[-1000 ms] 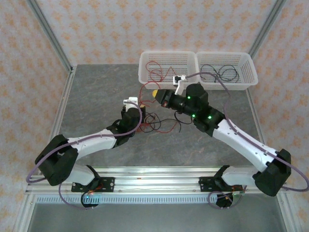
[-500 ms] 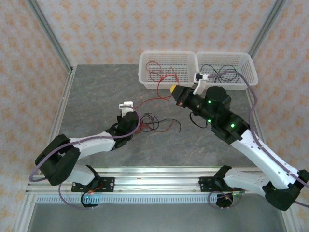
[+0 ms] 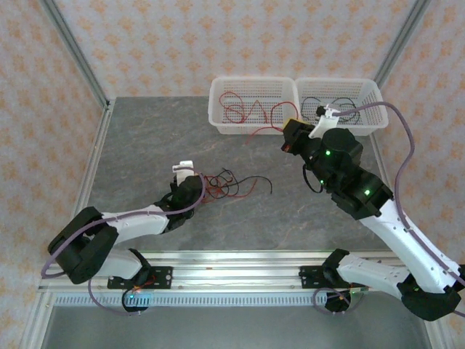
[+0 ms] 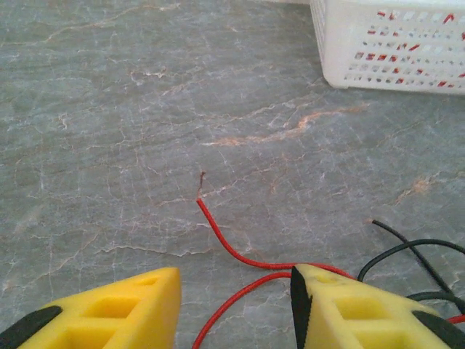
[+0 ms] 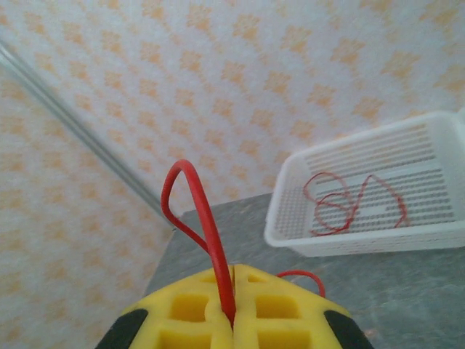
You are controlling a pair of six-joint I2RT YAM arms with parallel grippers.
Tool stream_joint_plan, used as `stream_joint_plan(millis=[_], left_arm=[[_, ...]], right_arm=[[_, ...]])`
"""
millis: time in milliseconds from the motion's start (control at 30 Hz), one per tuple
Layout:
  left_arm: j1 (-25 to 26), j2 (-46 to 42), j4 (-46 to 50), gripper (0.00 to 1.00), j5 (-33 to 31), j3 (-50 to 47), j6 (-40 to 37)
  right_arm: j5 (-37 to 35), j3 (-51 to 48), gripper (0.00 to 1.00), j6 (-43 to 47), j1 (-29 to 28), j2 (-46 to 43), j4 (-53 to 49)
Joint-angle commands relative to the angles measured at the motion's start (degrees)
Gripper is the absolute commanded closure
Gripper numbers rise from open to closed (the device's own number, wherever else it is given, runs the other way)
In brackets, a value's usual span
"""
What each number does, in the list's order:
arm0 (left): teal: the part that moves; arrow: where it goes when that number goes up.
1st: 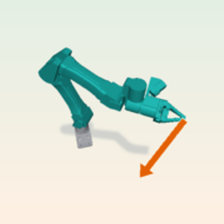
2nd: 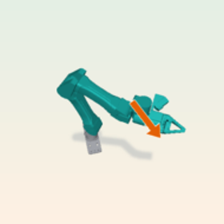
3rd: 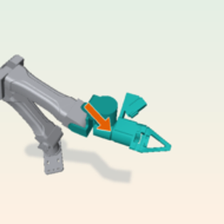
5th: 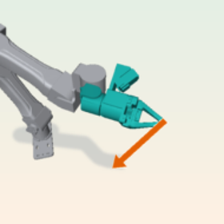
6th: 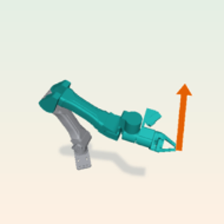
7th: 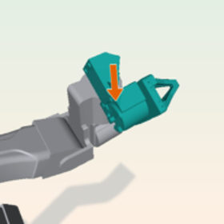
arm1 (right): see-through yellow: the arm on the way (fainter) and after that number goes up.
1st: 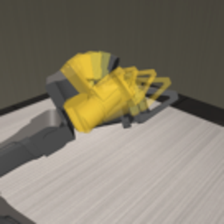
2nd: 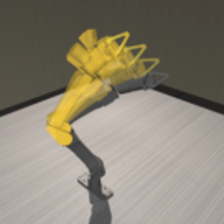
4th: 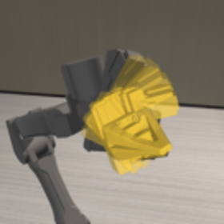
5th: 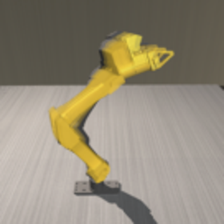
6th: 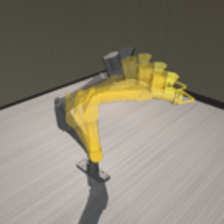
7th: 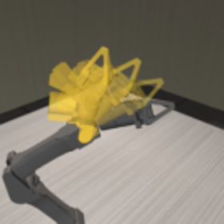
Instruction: Untangle the cables
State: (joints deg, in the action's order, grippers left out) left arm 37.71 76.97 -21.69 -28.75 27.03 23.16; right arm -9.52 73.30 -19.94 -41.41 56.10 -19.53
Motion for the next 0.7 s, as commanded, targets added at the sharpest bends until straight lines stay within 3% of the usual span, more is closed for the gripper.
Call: stream_joint_plan(millis=[0, 200, 433, 467, 567, 667], left_arm=[[-0.5, -2.2, -0.5, 0.6, -0.1, -1.3, 1.5], [-0.5, -2.7, 0.2, 1.0, -0.5, -1.8, 2.1], [-0.5, -4.4, 0.6, 1.0, 0.0, -2.9, 3.1], [-0.5, -5.0, 1.0, 0.94, 0.4, -2.9, 3.0], [-0.5, -8.1, 2.3, 0.64, 2.0, -2.4, 2.6], [-0.4, -12.2, 5.3, 0.49, 3.0, -0.9, 1.9]], right_arm=[[-6.6, 3.8, 1.0, 4.7, 0.3, 0.5, -1.9], [-6.8, 5.9, 1.0, 6.2, 0.6, 1.1, -2.3], [-7.0, 7.1, 1.0, 7.6, 0.7, 2.4, -2.1], [-6.9, 7.4, 1.0, 8.0, 0.8, 2.9, -1.7], [-6.0, 8.6, 1.0, 9.4, 1.5, 5.4, -0.8], [-0.2, 9.5, 1.0, 9.1, 5.6, 8.5, 0.5]])
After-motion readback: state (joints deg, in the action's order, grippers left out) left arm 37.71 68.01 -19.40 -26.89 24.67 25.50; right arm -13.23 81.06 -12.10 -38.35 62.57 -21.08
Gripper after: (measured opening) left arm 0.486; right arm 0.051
